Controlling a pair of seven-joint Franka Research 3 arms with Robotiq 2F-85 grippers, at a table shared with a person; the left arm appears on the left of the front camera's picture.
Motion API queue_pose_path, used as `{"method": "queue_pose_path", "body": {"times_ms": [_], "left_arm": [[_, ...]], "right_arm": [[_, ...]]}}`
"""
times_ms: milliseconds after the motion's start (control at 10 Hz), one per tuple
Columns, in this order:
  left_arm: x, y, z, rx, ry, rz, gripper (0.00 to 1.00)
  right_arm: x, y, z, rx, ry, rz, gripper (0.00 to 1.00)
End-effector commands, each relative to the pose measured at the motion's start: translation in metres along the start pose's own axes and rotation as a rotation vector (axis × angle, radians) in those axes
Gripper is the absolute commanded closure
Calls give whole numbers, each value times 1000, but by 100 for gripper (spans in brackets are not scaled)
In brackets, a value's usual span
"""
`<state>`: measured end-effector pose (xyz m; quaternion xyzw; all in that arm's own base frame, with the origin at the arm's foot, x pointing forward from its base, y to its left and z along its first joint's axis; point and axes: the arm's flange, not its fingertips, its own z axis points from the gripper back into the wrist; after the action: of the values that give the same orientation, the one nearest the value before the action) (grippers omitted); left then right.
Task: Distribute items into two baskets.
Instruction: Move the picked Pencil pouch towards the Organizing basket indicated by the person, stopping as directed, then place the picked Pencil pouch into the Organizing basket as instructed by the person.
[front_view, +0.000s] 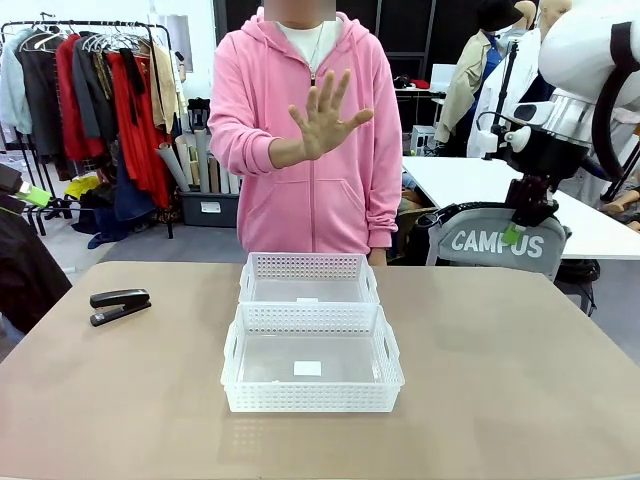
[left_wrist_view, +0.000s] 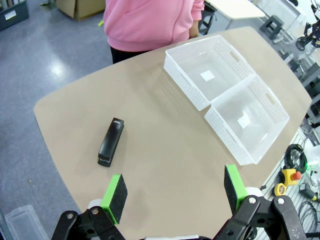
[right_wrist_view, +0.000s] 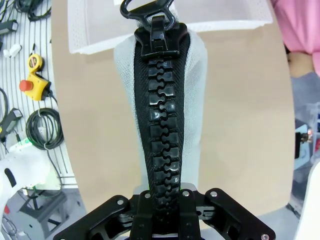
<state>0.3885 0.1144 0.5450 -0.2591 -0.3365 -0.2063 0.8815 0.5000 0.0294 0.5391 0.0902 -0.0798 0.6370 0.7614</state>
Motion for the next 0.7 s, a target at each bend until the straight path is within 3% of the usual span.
{"method": "queue_pose_path", "body": {"times_ms": [0, 600], "left_arm": [[0, 1, 1, -12, -14, -9, 0], [0, 1, 1, -12, -14, -9, 0]], "right_arm": [[-1, 1, 2, -3, -3, -2, 100], [-1, 1, 2, -3, -3, -2, 100]]}}
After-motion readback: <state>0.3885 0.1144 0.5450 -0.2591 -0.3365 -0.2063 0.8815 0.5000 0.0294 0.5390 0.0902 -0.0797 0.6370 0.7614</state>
